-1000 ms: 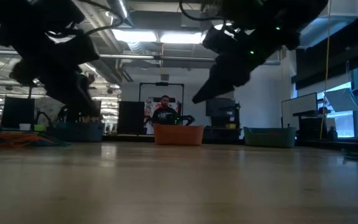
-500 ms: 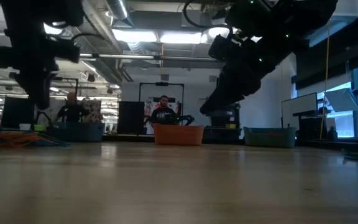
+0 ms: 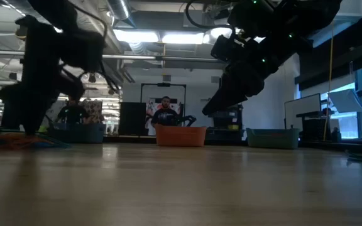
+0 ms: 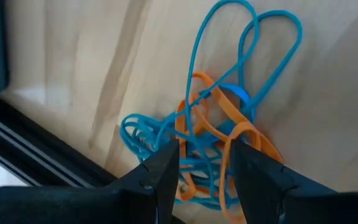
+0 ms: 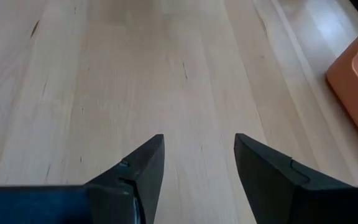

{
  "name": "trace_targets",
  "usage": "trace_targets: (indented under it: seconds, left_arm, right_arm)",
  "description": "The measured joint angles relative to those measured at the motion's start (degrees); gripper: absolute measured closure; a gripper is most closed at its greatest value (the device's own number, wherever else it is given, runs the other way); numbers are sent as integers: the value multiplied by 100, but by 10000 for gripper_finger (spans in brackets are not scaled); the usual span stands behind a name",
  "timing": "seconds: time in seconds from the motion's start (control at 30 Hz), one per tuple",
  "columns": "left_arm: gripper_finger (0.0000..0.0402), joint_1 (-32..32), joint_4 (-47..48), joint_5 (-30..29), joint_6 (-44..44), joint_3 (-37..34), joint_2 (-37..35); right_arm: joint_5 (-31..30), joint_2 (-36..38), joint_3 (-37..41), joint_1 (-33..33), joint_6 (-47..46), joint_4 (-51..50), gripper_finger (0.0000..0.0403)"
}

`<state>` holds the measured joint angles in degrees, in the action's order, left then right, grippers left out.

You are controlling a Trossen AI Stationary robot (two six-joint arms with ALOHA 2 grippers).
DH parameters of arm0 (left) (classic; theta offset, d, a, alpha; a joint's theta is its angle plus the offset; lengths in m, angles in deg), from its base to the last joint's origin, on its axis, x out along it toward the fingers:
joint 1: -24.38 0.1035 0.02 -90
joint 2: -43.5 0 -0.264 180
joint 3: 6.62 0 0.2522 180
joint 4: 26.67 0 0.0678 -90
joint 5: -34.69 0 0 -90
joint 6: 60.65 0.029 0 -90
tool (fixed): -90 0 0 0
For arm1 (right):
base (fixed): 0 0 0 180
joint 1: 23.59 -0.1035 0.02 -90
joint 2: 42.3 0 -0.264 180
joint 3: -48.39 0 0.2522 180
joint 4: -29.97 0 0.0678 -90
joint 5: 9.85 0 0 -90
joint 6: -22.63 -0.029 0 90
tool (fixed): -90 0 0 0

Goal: Sort rubber bands into baskets
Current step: Put the orange rubber band into the orange bin

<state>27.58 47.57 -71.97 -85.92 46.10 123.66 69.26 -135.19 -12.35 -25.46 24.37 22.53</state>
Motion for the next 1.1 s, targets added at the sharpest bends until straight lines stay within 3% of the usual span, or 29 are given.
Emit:
trace_targets:
  seconds: [0.23,0.6,0.7,1.1]
  left_arm:
    - [282,98,-49,16,147,29,461]
    - [356,-133,-99,481,723,236,147]
    - [364,-181,-88,750,729,236,-63]
    - [366,-21,-137,749,943,92,-193]
  right_arm:
    - [2,0,0,-4,0,-48,207]
    - [2,0,0,0,-24,-26,207]
    - [2,0,0,0,-29,-39,207]
    - [2,0,0,0,-44,-37,207]
